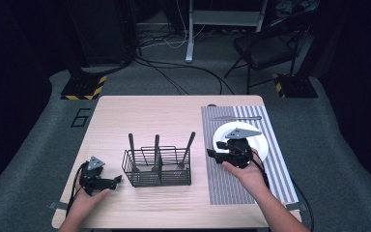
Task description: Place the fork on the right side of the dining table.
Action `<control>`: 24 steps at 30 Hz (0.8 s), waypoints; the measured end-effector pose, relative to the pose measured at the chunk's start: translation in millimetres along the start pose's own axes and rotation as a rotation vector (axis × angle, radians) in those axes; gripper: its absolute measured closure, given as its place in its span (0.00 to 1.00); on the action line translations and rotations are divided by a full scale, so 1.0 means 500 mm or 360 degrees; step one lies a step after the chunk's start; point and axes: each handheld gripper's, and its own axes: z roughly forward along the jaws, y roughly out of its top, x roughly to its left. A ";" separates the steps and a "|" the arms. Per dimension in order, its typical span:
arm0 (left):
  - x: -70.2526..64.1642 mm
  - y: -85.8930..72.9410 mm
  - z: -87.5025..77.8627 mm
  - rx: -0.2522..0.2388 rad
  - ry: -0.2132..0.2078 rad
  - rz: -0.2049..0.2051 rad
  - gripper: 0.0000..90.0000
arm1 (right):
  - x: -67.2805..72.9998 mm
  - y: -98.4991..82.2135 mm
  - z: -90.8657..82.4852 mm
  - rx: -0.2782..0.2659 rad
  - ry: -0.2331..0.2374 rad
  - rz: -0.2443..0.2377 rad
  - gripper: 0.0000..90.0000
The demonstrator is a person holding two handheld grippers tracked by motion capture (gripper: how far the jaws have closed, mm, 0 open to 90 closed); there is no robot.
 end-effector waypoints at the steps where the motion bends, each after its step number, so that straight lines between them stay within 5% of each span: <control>1: 0.000 0.000 0.000 -0.0002 0.0000 0.0000 0.00 | -0.001 0.009 0.003 -0.0003 0.0004 0.0002 0.54; 24: 0.000 0.000 0.000 -0.0001 0.0000 0.0001 0.00 | 0.033 0.090 0.025 -0.0080 0.0096 -0.0035 0.58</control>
